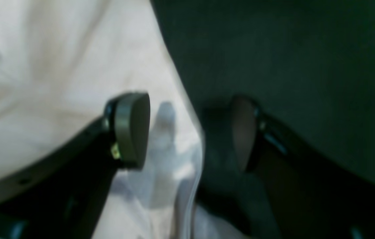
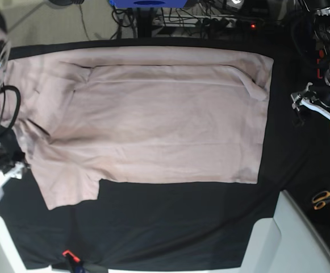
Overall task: Fold the T-shirt properly
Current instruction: 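Grasp the shirt's side edge near the sleeve with the right gripper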
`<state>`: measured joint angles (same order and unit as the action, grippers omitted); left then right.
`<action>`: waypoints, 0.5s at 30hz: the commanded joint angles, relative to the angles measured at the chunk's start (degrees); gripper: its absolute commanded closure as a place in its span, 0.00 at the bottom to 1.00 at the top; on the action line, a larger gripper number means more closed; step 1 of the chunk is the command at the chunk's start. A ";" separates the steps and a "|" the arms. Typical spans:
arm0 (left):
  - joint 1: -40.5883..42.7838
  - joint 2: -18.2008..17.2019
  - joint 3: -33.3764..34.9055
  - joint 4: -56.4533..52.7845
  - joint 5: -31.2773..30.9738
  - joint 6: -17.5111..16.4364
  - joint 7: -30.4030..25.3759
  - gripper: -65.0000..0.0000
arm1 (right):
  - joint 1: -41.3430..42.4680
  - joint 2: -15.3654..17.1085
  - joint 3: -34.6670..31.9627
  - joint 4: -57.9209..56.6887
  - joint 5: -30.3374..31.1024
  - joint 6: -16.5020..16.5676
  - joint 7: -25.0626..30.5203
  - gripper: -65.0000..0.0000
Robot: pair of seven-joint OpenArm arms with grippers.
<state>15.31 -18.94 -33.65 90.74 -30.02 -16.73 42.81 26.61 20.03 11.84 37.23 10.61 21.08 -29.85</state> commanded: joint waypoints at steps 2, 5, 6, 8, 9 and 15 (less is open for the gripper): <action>-0.15 -1.06 -0.33 0.82 -0.44 -0.28 -1.09 0.17 | 5.17 0.50 -3.26 -8.71 -1.16 0.85 6.86 0.44; -0.06 -1.24 -0.33 0.82 -0.44 -0.28 -1.09 0.17 | 9.04 0.50 -4.49 -19.43 -2.13 0.85 14.94 0.44; -0.06 -1.32 -0.42 0.82 -0.44 -0.28 -1.09 0.17 | 10.00 0.50 -4.58 -21.54 -2.22 0.85 16.53 0.43; -0.06 -1.32 -0.51 0.82 -0.44 -0.28 -1.09 0.17 | 10.80 0.50 -4.67 -24.18 -2.30 0.85 18.90 0.43; -0.06 -1.41 -0.51 0.82 -0.44 -0.28 -1.09 0.17 | 10.80 0.41 -4.67 -24.53 -2.30 0.85 19.16 0.43; -0.23 -1.41 -0.42 0.82 -0.44 -0.28 -1.18 0.17 | 10.71 -0.03 -4.76 -24.71 -2.30 0.85 19.34 0.44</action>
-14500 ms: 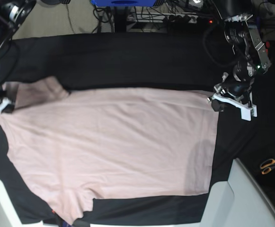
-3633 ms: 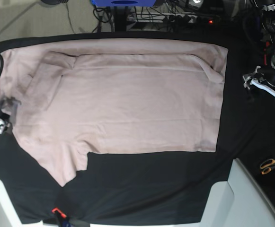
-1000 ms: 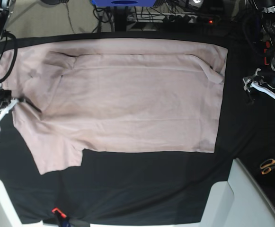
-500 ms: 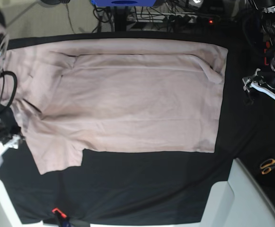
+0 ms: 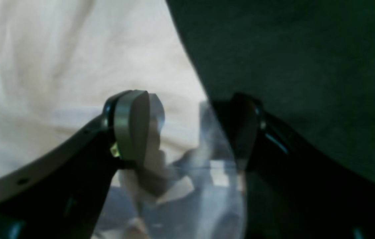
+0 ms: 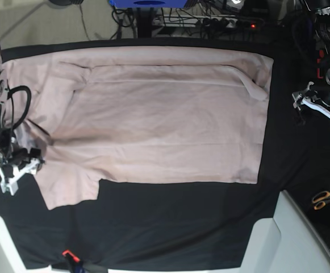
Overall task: Fold the T-shirt properly
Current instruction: 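Grasp the shirt's side edge near the sleeve with the right gripper, then move the left gripper to the opposite side edge and grasp it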
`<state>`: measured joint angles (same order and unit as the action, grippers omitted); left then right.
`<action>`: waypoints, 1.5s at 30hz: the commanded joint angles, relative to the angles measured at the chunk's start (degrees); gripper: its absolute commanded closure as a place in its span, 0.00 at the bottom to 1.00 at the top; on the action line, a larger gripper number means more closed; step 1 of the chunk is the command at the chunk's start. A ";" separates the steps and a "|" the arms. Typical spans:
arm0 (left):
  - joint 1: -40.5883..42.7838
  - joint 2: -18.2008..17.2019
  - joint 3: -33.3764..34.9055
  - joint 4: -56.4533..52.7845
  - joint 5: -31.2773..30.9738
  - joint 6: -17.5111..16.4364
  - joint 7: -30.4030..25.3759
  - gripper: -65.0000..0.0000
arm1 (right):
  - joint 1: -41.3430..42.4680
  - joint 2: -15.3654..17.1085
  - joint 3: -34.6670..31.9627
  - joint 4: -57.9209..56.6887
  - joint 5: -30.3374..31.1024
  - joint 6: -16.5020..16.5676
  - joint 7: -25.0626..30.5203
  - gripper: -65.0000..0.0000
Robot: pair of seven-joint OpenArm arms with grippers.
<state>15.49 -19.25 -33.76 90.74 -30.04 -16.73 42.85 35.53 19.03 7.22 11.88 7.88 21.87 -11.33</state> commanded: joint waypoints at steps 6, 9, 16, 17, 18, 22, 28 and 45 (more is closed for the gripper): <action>-0.67 -0.75 -0.31 0.73 4.33 -0.37 -1.22 0.17 | 1.88 0.62 -0.15 0.65 0.43 0.07 0.83 0.53; -1.20 -0.67 -0.31 0.73 6.26 -0.37 -1.31 0.17 | 1.97 0.01 -0.15 1.62 0.43 0.07 0.83 0.82; -5.68 -1.02 -0.22 -3.75 6.44 -0.37 -1.05 0.17 | 1.79 -0.26 -0.15 5.22 0.43 -0.29 0.74 1.00; -6.91 -1.02 -0.13 -4.98 6.44 -0.37 -1.05 0.17 | 1.70 -0.26 -0.15 5.75 0.43 -0.29 0.65 1.00; -8.76 -1.11 0.48 -6.83 6.53 -0.37 -1.05 0.17 | 1.70 -0.26 -0.15 6.10 0.43 -0.29 0.48 1.00; -17.99 -5.24 10.33 -16.76 6.53 -0.28 -1.05 0.17 | 1.61 -0.26 -0.15 6.27 0.43 -0.37 0.48 1.00; -37.42 -6.21 20.79 -40.06 6.53 -0.28 -1.40 0.16 | 1.53 -0.26 -0.15 6.27 0.43 -0.11 0.48 1.00; -57.90 1.71 36.88 -82.43 6.09 -0.10 -18.81 0.17 | 0.47 0.09 -0.15 6.36 0.43 0.07 0.39 1.00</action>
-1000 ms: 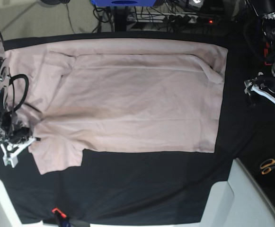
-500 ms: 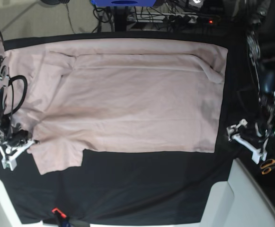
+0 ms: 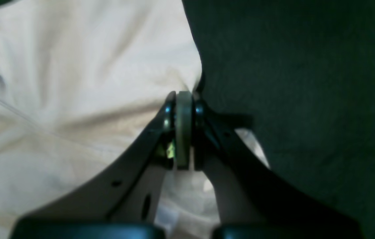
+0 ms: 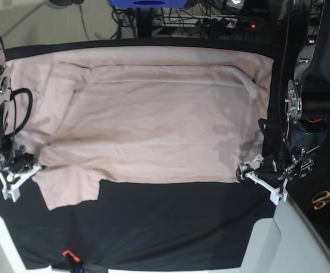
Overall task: Fold the T-shirt properly
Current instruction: 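Move the left gripper to the opposite side edge and grasp it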
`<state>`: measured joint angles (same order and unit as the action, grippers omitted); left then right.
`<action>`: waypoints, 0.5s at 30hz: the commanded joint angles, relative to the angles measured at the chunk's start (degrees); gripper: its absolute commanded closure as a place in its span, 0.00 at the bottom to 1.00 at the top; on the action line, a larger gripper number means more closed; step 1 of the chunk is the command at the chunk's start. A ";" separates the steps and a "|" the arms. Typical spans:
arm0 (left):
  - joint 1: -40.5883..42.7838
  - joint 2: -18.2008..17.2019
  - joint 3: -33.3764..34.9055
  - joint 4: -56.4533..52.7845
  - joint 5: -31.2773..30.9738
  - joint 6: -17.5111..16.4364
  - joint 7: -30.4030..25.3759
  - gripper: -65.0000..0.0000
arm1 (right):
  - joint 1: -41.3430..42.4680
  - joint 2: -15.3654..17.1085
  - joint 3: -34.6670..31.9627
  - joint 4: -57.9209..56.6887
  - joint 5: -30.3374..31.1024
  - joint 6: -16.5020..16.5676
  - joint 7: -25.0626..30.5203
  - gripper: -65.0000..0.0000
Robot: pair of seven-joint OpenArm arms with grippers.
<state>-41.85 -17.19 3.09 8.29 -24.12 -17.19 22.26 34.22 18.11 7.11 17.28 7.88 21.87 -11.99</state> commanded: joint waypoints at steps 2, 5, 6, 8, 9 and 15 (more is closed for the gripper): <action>-0.40 -0.44 0.03 0.01 0.16 0.36 1.87 0.17 | 1.70 1.01 -0.04 0.96 0.43 0.07 1.04 1.00; 0.66 -0.44 0.03 0.19 0.16 0.36 1.96 0.17 | 1.70 1.01 -0.04 0.96 0.43 0.07 1.04 1.00; 0.75 -0.35 0.03 0.54 0.16 0.27 1.96 0.17 | 1.70 1.01 -0.04 0.96 0.43 0.07 1.04 1.00; 1.89 -0.26 0.03 1.77 0.16 0.27 2.22 0.23 | 1.70 0.92 -0.04 0.96 0.43 0.07 1.04 1.00; 2.50 -0.26 0.03 2.47 0.16 0.27 2.31 0.29 | 1.70 0.92 -0.04 0.96 0.43 0.07 1.04 1.00; 4.26 -0.79 -0.06 3.18 -0.01 0.36 2.31 0.55 | 1.70 0.92 -0.04 0.96 0.43 0.07 1.04 1.00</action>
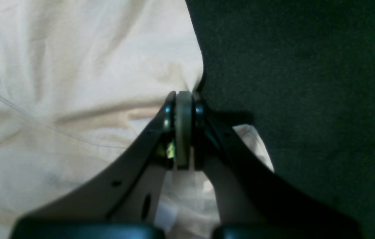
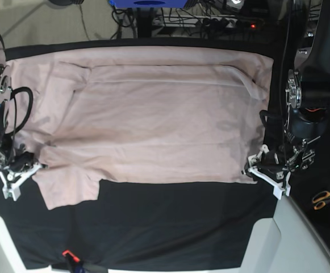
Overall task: Fold the T-shirt properly
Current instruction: 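Move the left gripper to the opposite side edge and grasp it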
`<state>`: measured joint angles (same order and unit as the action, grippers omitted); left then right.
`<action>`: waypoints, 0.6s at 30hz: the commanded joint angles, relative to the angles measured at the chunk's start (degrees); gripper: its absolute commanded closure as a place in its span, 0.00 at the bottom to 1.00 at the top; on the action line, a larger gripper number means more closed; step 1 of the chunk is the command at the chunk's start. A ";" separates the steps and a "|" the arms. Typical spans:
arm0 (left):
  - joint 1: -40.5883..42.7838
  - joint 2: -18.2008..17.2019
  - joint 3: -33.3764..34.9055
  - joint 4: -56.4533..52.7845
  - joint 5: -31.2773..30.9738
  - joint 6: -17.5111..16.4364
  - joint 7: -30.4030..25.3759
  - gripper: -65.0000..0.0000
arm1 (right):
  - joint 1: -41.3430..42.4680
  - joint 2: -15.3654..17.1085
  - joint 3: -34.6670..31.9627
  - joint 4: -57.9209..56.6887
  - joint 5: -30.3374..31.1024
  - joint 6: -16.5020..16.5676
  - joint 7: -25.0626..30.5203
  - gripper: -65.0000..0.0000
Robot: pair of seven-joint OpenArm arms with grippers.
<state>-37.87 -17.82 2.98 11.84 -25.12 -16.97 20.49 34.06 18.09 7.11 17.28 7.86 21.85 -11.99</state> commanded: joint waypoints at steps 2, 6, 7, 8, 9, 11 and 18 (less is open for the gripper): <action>0.64 -1.21 0.05 -0.36 0.99 1.28 4.08 0.52 | 1.85 0.95 -0.04 0.96 0.45 0.09 1.04 1.00; 2.04 -1.74 0.05 -0.10 1.08 4.53 4.87 0.40 | 1.85 0.95 -0.04 0.96 0.45 0.09 1.04 1.00; 2.92 -1.82 0.05 0.52 1.08 4.53 5.66 0.37 | 1.85 0.95 -0.04 0.96 0.45 0.09 1.04 1.00; 3.71 -2.00 0.05 1.83 1.08 4.53 6.45 0.36 | 1.85 0.95 -0.04 0.96 0.45 0.09 1.04 1.00; 4.77 -2.00 0.05 3.07 1.08 4.53 6.98 0.36 | 1.85 0.95 -0.04 0.96 0.45 0.09 1.04 1.00; 6.97 -1.91 0.05 6.14 1.08 4.53 7.95 0.36 | 1.85 0.95 -0.04 0.96 0.45 0.09 1.04 1.00; 8.99 -0.24 0.05 8.34 1.08 4.53 9.00 0.37 | 1.85 0.77 -0.04 0.96 0.45 0.09 1.04 1.00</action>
<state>-30.46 -18.79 2.70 21.56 -25.87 -13.72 21.12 34.06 18.06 7.11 17.28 7.86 21.85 -11.99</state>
